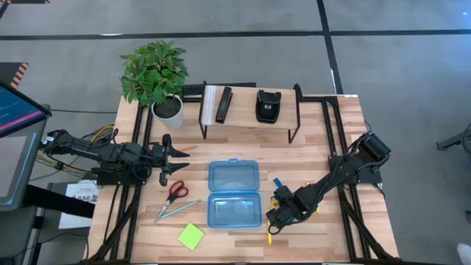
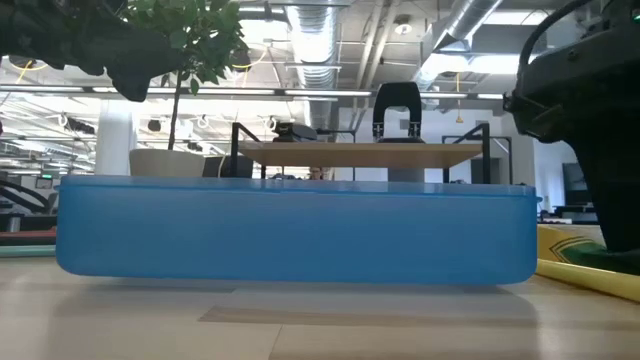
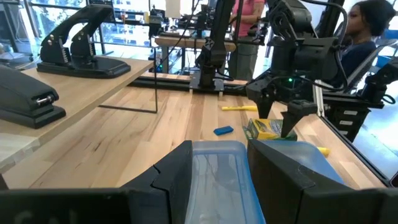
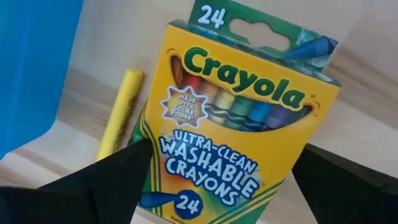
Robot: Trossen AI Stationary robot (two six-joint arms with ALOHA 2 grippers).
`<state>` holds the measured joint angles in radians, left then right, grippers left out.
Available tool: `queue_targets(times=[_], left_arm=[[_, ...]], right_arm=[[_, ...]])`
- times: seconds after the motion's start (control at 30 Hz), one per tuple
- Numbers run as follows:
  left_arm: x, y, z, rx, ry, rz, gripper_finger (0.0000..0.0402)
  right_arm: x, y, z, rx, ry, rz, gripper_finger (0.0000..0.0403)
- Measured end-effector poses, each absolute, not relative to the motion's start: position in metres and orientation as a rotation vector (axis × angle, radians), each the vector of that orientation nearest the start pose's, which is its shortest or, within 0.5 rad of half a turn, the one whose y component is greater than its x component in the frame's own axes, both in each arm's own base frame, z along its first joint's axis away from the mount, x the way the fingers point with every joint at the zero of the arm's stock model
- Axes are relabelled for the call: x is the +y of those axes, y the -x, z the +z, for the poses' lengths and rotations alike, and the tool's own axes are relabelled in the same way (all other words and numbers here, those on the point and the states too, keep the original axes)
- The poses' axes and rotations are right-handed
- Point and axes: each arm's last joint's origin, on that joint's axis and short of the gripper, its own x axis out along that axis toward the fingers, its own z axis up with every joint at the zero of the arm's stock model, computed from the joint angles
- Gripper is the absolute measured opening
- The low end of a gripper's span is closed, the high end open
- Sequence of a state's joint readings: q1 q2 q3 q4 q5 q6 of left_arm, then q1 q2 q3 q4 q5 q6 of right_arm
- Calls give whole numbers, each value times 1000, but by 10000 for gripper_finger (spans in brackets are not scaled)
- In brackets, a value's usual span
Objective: Pack school essentials
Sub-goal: Adjust the yellow box of crayons
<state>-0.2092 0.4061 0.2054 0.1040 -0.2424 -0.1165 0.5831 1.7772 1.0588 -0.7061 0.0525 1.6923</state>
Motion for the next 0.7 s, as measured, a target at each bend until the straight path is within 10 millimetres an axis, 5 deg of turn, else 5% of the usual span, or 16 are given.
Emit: queue_targets(times=[0.43,0.7], left_arm=[[-19,-124,208,93,95,39,144],[-19,-124,208,93,95,39,144]], right_arm=[[153,-241,194,1211,-784,-697,400],[181,-233,181,1271,-613,-528,400]])
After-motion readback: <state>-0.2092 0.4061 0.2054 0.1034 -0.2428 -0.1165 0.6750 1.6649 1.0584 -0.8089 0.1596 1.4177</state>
